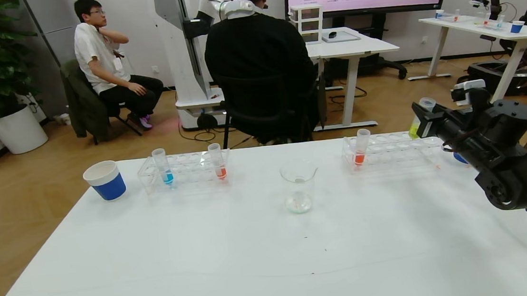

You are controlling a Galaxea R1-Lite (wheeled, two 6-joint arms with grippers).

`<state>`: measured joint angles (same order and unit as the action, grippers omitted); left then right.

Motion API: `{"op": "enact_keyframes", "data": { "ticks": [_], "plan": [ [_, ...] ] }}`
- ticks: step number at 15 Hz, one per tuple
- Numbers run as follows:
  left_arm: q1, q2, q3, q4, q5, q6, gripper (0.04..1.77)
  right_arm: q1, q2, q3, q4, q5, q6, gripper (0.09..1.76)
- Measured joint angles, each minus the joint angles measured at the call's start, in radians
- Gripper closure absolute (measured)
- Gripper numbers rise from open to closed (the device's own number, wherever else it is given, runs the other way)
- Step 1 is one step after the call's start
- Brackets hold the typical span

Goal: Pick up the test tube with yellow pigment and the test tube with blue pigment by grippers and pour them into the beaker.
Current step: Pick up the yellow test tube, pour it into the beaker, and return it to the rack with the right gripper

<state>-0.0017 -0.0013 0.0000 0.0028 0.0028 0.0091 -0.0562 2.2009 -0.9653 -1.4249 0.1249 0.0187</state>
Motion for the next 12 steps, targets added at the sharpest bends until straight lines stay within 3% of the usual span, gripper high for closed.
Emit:
{"op": "enact_keyframes", "data": {
  "ticks": [5, 12],
  "plan": [
    [0.000, 0.000, 0.000, 0.000, 0.000, 0.000, 0.06, 0.056, -0.022, -0.089, 0.170, 0.004, -0.060, 1.33],
    [0.000, 0.000, 0.000, 0.000, 0.000, 0.000, 0.06, 0.220, -0.022, -0.334, 0.349, 0.029, -0.084, 1.33]
  ]
}}
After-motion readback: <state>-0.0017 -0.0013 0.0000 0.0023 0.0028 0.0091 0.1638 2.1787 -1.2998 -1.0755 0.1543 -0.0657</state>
